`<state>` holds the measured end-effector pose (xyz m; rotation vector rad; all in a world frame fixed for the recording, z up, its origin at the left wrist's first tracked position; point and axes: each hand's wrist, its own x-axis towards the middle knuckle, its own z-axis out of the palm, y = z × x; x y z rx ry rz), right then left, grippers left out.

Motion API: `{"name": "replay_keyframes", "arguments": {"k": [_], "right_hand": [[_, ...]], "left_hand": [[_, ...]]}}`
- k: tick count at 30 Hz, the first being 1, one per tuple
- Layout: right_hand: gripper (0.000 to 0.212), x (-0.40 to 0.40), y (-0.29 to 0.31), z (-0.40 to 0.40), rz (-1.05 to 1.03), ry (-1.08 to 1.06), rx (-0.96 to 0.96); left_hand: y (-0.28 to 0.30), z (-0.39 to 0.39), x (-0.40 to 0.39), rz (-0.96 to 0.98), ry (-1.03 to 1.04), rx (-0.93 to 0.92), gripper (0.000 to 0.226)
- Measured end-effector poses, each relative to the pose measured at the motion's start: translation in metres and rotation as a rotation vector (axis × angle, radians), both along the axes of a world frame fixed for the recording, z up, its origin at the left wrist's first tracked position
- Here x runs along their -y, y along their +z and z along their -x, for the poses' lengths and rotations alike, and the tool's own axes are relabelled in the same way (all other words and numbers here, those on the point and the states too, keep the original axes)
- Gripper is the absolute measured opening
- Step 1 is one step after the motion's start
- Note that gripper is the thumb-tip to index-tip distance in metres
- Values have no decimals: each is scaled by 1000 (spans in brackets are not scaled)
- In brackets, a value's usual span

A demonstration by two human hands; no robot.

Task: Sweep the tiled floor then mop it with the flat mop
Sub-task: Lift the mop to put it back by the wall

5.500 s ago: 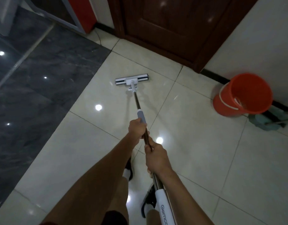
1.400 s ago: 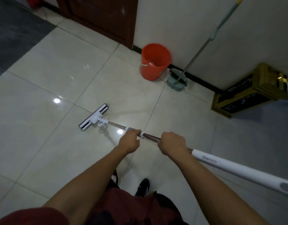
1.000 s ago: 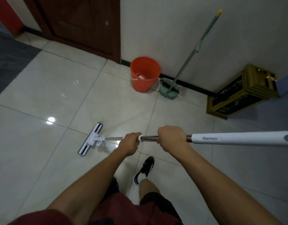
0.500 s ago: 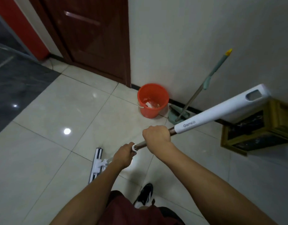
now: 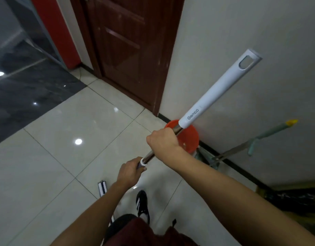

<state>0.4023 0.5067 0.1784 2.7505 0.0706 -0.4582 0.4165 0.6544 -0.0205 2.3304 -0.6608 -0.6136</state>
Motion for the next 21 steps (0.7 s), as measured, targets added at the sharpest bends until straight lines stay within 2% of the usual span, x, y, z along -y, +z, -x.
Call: {"name": "replay_keyframes", "arguments": {"k": [4,10,15,21], "right_hand": [[21,14,6,-49,34,96,39],[13,43,21,-104,66,248,46],[25,97,35,-149,40,243,91],[18,187,51,-209,81,303,135]], "left_hand": [[6,-37,15,-43,41,102,19],[13,-90,43,-25,89,162,23],[22,-146,97,-34,94,198,23],[35,-224,186,-63,89,248,22]]}}
